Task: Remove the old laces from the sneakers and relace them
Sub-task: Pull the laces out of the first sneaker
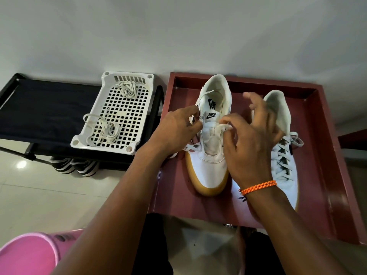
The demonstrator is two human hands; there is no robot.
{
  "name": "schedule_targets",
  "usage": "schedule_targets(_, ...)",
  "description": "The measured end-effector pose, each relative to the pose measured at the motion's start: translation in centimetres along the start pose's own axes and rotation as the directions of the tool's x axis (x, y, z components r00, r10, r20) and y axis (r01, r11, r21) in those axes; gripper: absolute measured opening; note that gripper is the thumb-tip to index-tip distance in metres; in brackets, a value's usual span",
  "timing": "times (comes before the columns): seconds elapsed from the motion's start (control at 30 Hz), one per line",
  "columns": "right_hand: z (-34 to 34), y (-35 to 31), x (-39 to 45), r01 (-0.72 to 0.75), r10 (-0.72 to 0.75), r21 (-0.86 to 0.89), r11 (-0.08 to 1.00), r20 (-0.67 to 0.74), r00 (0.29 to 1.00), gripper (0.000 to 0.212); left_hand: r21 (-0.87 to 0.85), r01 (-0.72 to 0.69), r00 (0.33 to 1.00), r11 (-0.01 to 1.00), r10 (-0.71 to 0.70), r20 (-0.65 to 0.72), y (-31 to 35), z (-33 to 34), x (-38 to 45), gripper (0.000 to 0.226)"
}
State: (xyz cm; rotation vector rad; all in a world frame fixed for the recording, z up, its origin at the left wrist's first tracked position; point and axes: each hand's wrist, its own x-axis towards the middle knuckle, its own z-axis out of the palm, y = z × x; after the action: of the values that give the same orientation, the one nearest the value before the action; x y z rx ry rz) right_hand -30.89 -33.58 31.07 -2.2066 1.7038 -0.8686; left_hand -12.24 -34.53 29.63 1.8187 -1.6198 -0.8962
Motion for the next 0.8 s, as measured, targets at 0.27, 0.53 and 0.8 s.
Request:
schedule_targets(0.27,2.3,0.6,-1.1,0.183,-0.148,-0.114,0.976,0.261,0.954,0.015,0.011,-0.002,1.000,1.000,0.002,0.001,0.0,0.0,0.1,0.009)
schedule_targets(0.53,0.4,0.5,0.2,0.041,-0.041,0.026,0.999,0.014,0.999,0.020,-0.002,0.007,1.000,1.000,-0.007,0.017,0.0,0.0,0.0,0.011)
schedule_targets(0.8,2.6,0.9,-1.3,0.192,-0.160,-0.103,0.976,0.264,0.951,0.013,-0.016,0.019,0.999,1.000,-0.019,0.028,0.3,-0.2,0.0,0.009)
